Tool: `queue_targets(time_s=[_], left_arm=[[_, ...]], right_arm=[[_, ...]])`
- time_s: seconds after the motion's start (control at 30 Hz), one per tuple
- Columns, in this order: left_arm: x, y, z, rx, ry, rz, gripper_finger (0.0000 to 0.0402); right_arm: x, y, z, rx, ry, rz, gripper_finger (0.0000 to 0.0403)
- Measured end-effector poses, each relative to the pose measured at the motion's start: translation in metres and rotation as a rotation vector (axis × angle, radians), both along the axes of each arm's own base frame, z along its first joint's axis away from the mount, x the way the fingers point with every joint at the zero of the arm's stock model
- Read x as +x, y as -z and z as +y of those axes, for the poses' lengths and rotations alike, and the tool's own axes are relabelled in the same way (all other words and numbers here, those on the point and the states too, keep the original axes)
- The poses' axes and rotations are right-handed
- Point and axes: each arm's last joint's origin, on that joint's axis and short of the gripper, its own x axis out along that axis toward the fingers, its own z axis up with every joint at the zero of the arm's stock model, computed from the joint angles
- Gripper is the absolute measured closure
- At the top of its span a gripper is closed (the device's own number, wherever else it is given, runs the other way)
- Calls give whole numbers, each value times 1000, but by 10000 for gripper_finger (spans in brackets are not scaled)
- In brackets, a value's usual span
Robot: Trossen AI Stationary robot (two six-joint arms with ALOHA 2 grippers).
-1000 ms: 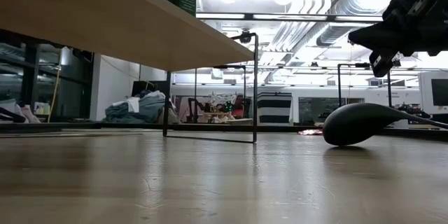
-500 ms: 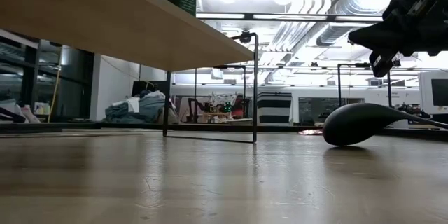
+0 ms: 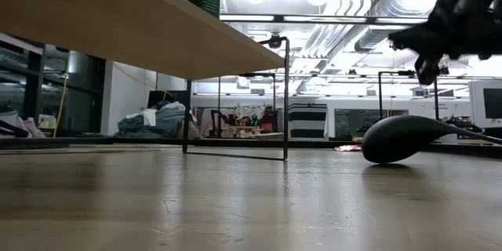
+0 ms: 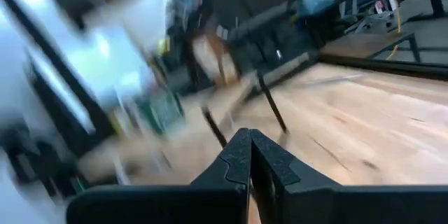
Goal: Shelf spices
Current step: Prepare the shelf
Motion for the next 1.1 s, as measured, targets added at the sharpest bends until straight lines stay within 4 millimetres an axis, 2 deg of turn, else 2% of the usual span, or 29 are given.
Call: queue_targets(time_s=[0.1, 0.17, 0.23, 0.3, 0.4, 0.47, 0.53, 0.63, 0.73, 0.83, 0.93, 1.1], left_arm=[[-5, -53, -3, 196, -44, 54, 401], [-12, -91, -6, 337, -67, 109, 401], [-21, -125, -7, 403, -71, 224, 401], [-30, -151, -7, 392, -68, 412, 401], [-42, -174, -4, 262, -98, 685, 401], [-46, -183, -3, 204, -100, 800, 401], [-49, -190, -3, 189, -90, 876, 401], [-50, -191, -4, 190, -80, 947, 401], [-51, -186, -4, 176, -71, 991, 401], [-54, -183, -3, 139, -77, 994, 401], [-56, -184, -3, 123, -76, 969, 401], [-56, -185, -3, 130, -75, 958, 401]], right_arm=[[-6, -20, -5, 191, 131, -259, 402], [-8, -30, -7, 270, 170, -292, 402], [-3, -41, -6, 316, 129, -214, 402], [8, -51, -4, 353, 52, -66, 402], [35, -73, 1, 345, -99, 133, 402], [58, -87, 6, 332, -195, 254, 403], [84, -92, 12, 321, -239, 382, 403], [120, -87, 23, 354, -215, 505, 403], [152, -78, 38, 468, -133, 481, 403], [175, -62, 55, 583, -15, 428, 403], [192, -61, 73, 637, 52, 329, 403], [215, -56, 91, 688, 142, 334, 403]])
